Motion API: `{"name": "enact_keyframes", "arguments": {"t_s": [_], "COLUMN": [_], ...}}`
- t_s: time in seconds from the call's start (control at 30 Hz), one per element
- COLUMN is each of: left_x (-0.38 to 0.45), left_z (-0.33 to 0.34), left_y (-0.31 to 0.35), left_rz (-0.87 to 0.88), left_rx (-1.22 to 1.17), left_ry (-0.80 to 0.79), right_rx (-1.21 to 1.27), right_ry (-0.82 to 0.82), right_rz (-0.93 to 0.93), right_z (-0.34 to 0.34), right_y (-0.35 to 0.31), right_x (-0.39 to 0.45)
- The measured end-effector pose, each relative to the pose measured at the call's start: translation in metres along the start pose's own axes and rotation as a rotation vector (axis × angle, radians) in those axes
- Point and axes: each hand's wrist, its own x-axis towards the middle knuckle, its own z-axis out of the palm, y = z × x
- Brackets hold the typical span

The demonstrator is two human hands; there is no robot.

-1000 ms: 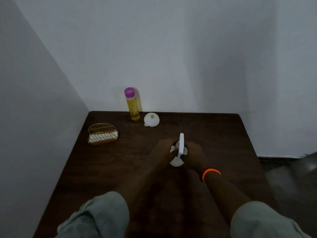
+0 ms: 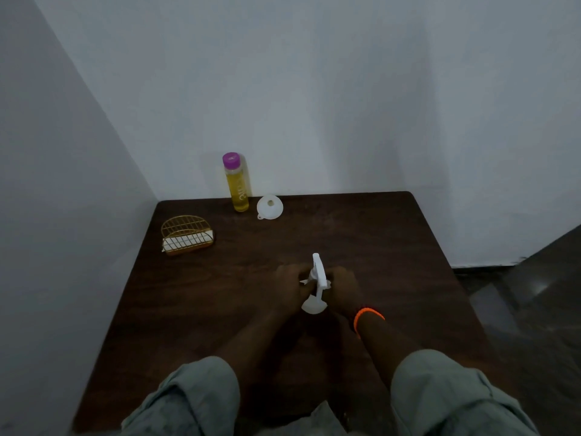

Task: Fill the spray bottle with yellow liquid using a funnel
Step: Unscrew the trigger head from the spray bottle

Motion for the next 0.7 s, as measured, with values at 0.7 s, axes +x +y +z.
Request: {"name": "enact_keyframes", "arguments": {"t_s": [0.7], "left_x": [-0.005], "left_z": [-0.014], "left_y": [0.007], "left_rz": [-0.152], "left_rx": [-0.075], "left_ry": [-0.115], "right_rx": [0.041], "right_ry": [0.066], "right_rz": [0.023], "right_z": [0.015], "right_y": [0.007], "right_x": [0.004]}}
